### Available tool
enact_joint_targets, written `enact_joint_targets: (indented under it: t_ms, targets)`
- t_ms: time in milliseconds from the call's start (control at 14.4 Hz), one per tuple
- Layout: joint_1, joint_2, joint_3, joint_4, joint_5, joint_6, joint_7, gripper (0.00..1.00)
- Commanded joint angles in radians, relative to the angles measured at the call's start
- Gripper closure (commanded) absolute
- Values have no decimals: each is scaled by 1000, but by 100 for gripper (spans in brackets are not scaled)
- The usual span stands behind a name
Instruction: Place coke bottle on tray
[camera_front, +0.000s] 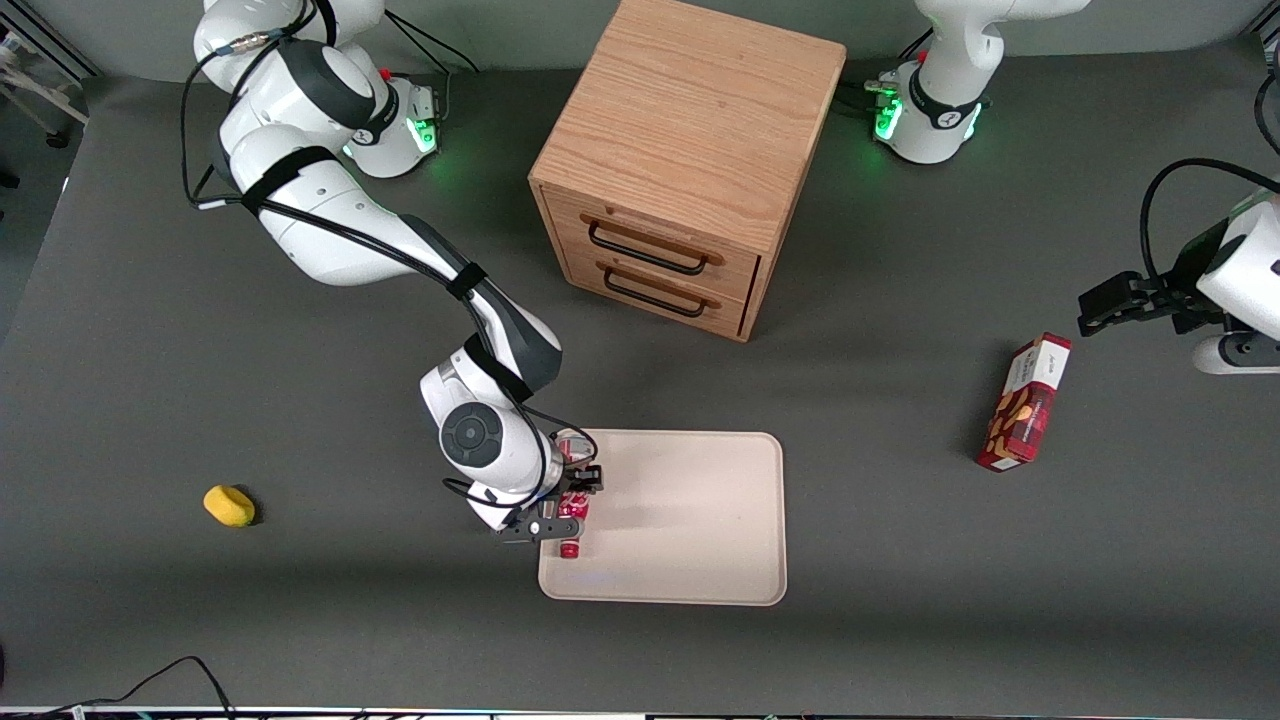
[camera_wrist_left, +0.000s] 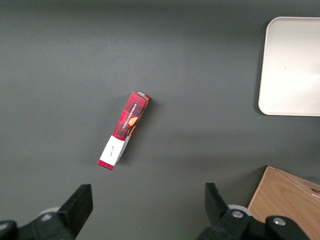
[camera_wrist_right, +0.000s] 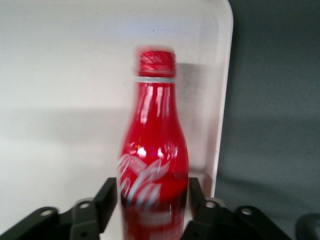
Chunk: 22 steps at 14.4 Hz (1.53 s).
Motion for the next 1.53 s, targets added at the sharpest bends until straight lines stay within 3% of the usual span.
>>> enact_joint_targets:
  t_ms: [0,1040,1457]
  targets:
    - [11,14,-1,27,-37,4,17,0]
    - [6,-4,1,27,-45,2,14,0]
    - [-64,-202,62,-34,-52,-147,12,0]
